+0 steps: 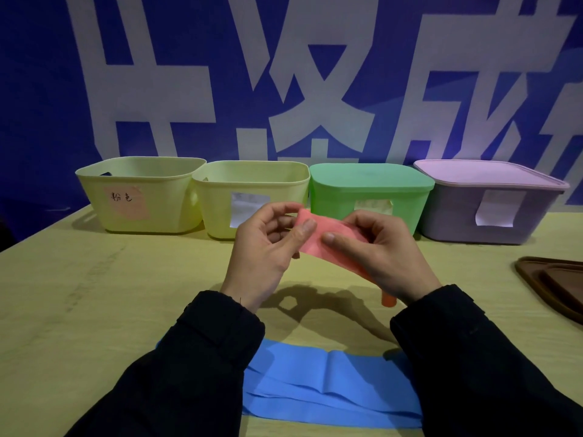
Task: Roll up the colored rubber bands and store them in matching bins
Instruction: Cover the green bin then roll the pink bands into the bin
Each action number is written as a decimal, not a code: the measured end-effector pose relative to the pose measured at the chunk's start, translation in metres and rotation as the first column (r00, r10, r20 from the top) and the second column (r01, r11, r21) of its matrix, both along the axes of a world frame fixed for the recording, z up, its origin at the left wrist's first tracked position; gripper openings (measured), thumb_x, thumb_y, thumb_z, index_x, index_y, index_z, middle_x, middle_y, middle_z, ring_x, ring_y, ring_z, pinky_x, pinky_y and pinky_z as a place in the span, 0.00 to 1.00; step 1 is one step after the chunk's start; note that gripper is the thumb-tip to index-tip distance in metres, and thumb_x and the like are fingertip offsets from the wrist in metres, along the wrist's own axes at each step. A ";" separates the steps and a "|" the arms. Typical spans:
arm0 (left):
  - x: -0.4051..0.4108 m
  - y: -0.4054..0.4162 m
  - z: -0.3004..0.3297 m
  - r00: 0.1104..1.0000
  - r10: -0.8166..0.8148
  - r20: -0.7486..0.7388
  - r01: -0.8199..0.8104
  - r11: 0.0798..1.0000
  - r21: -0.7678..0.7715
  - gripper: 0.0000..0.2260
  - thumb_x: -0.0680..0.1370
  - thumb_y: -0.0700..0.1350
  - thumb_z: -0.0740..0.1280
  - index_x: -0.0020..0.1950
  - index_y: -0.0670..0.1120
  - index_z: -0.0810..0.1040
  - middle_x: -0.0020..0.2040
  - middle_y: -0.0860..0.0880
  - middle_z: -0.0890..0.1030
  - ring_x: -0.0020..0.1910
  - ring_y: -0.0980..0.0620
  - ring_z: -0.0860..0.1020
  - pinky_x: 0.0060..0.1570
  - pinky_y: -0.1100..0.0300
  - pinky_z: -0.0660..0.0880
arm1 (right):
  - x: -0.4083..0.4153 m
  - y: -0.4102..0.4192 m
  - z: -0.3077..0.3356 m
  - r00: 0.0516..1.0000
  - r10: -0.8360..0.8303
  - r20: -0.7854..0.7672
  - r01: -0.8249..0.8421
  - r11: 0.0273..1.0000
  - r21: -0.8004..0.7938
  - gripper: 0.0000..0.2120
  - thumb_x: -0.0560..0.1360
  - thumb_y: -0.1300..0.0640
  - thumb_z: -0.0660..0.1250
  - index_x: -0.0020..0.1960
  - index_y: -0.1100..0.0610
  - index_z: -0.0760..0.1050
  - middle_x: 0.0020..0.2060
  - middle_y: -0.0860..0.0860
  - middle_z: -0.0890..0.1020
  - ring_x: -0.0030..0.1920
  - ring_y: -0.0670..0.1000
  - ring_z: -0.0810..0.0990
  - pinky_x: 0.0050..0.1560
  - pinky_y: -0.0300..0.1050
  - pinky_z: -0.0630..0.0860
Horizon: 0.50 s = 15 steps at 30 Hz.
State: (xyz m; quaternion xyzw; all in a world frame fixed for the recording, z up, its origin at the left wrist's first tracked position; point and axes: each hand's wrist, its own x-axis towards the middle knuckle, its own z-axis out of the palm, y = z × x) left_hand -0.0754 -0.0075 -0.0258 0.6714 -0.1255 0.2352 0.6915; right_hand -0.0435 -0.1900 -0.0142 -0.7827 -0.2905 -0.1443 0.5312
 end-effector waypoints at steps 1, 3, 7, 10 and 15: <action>0.000 0.001 0.000 1.000 0.011 0.002 -0.011 1.000 -0.011 0.14 0.73 0.48 0.74 0.57 0.47 0.81 0.48 0.46 0.86 0.43 0.51 0.83 0.39 0.62 0.78 | 0.000 0.000 0.000 1.000 -0.016 0.001 0.016 1.000 0.003 0.09 0.72 0.48 0.75 0.40 0.52 0.80 0.30 0.40 0.79 0.31 0.40 0.74 0.31 0.32 0.68; 0.001 0.002 -0.001 0.999 0.033 0.013 -0.033 0.999 0.005 0.12 0.74 0.48 0.73 0.55 0.47 0.83 0.50 0.47 0.86 0.45 0.50 0.84 0.41 0.61 0.79 | 0.002 0.000 -0.001 0.998 -0.055 0.027 0.055 0.998 -0.004 0.12 0.72 0.45 0.74 0.38 0.53 0.79 0.29 0.42 0.78 0.31 0.41 0.73 0.30 0.33 0.67; 0.001 -0.001 -0.001 0.999 0.032 0.018 -0.033 0.999 0.016 0.08 0.81 0.43 0.67 0.60 0.51 0.80 0.49 0.49 0.84 0.43 0.53 0.83 0.39 0.59 0.80 | 0.000 0.001 0.000 0.997 -0.033 0.068 0.034 0.999 -0.006 0.10 0.73 0.47 0.74 0.40 0.52 0.79 0.31 0.41 0.78 0.31 0.40 0.73 0.31 0.33 0.67; 0.000 0.000 -0.001 0.998 0.046 0.040 -0.048 0.998 0.039 0.09 0.83 0.41 0.64 0.60 0.51 0.81 0.47 0.54 0.81 0.39 0.54 0.78 0.36 0.59 0.77 | 0.001 -0.001 0.001 0.998 -0.005 0.060 0.004 1.000 0.010 0.08 0.74 0.50 0.74 0.40 0.52 0.79 0.31 0.39 0.78 0.32 0.40 0.74 0.32 0.31 0.68; 0.000 0.001 -0.001 0.999 0.032 0.034 -0.032 0.999 0.009 0.09 0.79 0.40 0.71 0.57 0.49 0.81 0.43 0.58 0.83 0.35 0.52 0.76 0.33 0.60 0.74 | 0.006 -0.003 -0.003 0.997 -0.049 0.053 0.048 0.998 0.031 0.10 0.74 0.50 0.75 0.40 0.54 0.79 0.30 0.44 0.77 0.31 0.43 0.72 0.30 0.36 0.68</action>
